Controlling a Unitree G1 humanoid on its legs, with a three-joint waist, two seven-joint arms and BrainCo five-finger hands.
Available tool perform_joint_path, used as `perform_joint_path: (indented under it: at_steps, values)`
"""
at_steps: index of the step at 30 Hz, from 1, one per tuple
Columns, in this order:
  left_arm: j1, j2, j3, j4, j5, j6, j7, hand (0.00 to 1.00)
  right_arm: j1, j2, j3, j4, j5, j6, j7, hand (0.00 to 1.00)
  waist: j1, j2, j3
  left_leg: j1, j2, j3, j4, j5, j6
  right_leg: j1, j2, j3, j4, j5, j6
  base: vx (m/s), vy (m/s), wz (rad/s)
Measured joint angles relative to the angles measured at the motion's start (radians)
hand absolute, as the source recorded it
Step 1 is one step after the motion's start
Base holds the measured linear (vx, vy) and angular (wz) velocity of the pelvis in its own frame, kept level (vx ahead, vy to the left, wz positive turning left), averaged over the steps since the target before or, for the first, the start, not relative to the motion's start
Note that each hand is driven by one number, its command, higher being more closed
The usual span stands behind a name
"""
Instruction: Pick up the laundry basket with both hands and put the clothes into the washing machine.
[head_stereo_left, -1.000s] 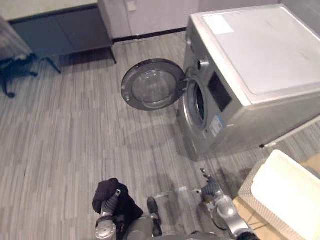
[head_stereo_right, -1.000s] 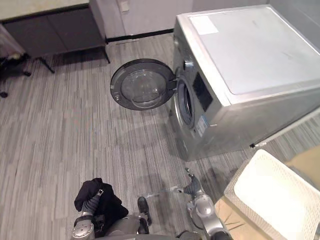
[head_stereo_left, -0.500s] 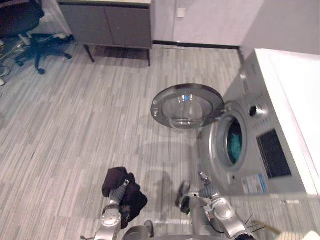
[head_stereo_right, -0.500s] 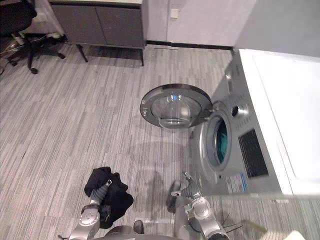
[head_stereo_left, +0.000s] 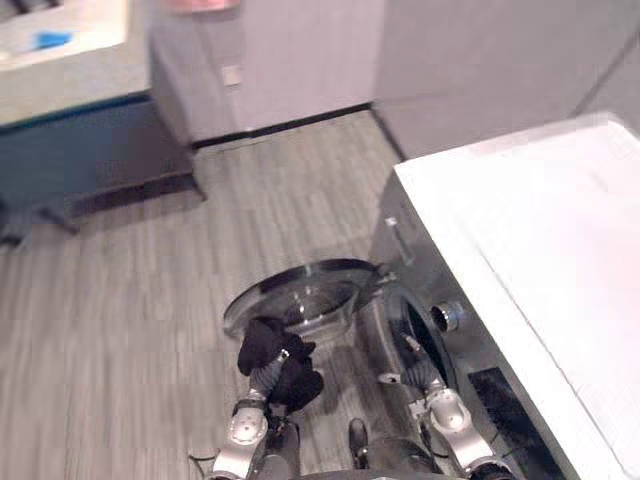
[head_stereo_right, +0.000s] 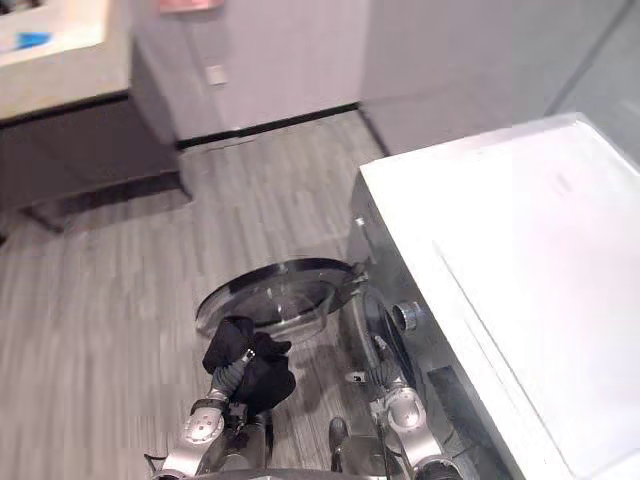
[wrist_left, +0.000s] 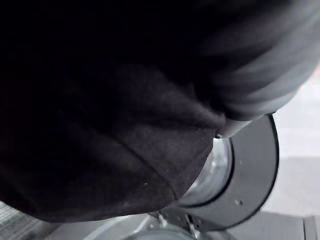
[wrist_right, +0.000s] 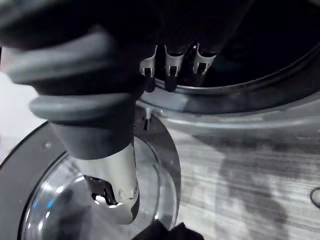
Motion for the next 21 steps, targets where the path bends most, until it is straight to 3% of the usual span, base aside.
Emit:
perform_joint_path:
  at_steps: [1,2,3,5,7,9,10,11,13,17,18,20,21]
  values:
    - [-0.006,-0.005,-0.019,0.007,0.001,0.000,0.000,1.00,0.012,-0.008,0.001,-0.001,-0.003,0.000,0.000,0.00,-0.003,0.022,-0.009,0.006,0.015,-0.025,-0.057,0.075,-0.006,0.004,0.015,0.037,0.007,-0.015,0.023,0.24,0.412,-1.68]
    - [-0.002,-0.022,-0.030,0.011,0.001,0.000,-0.005,1.00,0.030,-0.027,0.001,-0.004,-0.011,-0.001,0.001,0.00,-0.004,0.066,-0.030,0.006,0.053,-0.023,-0.073,0.180,-0.005,-0.001,0.046,0.077,0.014,-0.038,0.055,0.19,0.406,-1.56]
    - [-0.009,-0.022,-0.033,0.024,0.001,-0.001,-0.011,1.00,0.030,-0.022,-0.002,0.010,-0.013,0.003,0.000,0.00,-0.007,0.055,-0.026,0.011,0.056,0.014,-0.044,0.135,0.016,-0.002,0.040,0.108,0.031,-0.056,0.069,0.13,0.431,-1.51]
    - [-0.020,0.023,-0.046,0.025,0.003,0.002,-0.020,1.00,0.053,0.010,0.004,0.006,-0.022,0.000,0.006,0.00,-0.011,-0.012,-0.039,0.056,0.023,0.154,-0.081,0.127,0.035,-0.059,-0.025,0.193,0.076,-0.076,0.106,0.03,0.334,-1.40]
    - [-0.006,0.046,-0.051,0.024,0.003,0.002,-0.020,1.00,0.054,0.024,0.005,0.007,-0.025,0.001,0.006,0.00,-0.009,-0.023,-0.044,0.076,0.013,0.264,-0.086,0.108,0.079,-0.089,-0.058,0.235,0.073,-0.061,0.129,-0.07,0.251,-1.68]
    - [0.001,0.052,-0.051,0.024,0.002,0.004,-0.019,1.00,0.028,0.028,0.013,0.030,-0.027,0.002,0.005,0.00,-0.003,-0.020,-0.042,0.089,0.015,0.383,-0.105,0.104,0.110,-0.150,-0.123,0.037,0.083,-0.038,0.117,-0.12,0.213,-1.58]
    - [-0.004,0.053,-0.051,0.022,0.002,0.010,-0.019,1.00,0.019,0.027,0.015,0.040,-0.028,0.002,0.005,0.00,-0.003,-0.028,-0.045,0.096,0.016,0.427,-0.115,0.104,0.119,-0.169,-0.177,-0.162,0.105,-0.042,0.100,-0.09,0.103,-1.19]
    - [-0.009,0.052,-0.049,0.019,0.002,0.014,-0.018,1.00,0.015,0.026,0.015,0.056,-0.028,0.002,0.004,0.00,0.000,-0.017,-0.039,0.113,0.021,0.469,-0.131,0.101,0.126,-0.168,-0.244,-0.386,0.137,-0.049,0.052,-0.06,0.048,-1.07]
    - [-0.007,0.056,-0.047,0.013,0.002,0.015,-0.018,1.00,0.015,0.026,0.023,0.071,-0.029,0.004,0.004,0.00,0.000,-0.008,-0.035,0.133,0.034,0.507,-0.135,0.100,0.124,-0.146,-0.285,-0.527,0.140,-0.044,0.049,-0.02,-0.016,-0.84]
    - [0.016,0.049,0.001,0.005,0.002,0.016,-0.020,1.00,0.035,0.017,0.026,0.071,-0.031,0.003,0.004,0.00,0.008,0.013,-0.036,0.205,0.106,0.588,-0.133,0.055,0.064,-0.118,-0.203,-0.462,0.083,-0.034,0.047,0.07,-0.132,-0.78]
    - [0.026,0.042,0.029,0.001,0.000,0.016,-0.020,1.00,0.031,0.007,0.027,0.069,-0.029,0.003,-0.003,0.00,0.009,0.024,-0.034,0.194,0.143,0.599,-0.051,0.053,0.043,-0.122,-0.177,-0.426,0.080,-0.047,0.040,0.14,-0.171,-0.84]
    - [0.030,0.034,0.028,0.001,-0.003,0.021,-0.019,1.00,0.031,-0.011,0.020,0.072,-0.028,0.004,-0.017,0.00,0.008,0.027,-0.032,0.133,0.179,0.542,0.124,0.060,0.042,-0.116,-0.156,-0.381,0.087,-0.042,0.028,0.17,-0.192,-0.88]
    - [0.034,0.018,0.028,0.000,-0.011,0.024,-0.018,1.00,0.026,-0.021,0.019,0.073,-0.028,0.005,-0.018,0.00,0.016,0.032,-0.029,0.081,0.170,0.451,0.236,0.057,0.058,-0.111,-0.152,-0.338,0.102,-0.041,0.022,0.17,-0.124,-0.95]
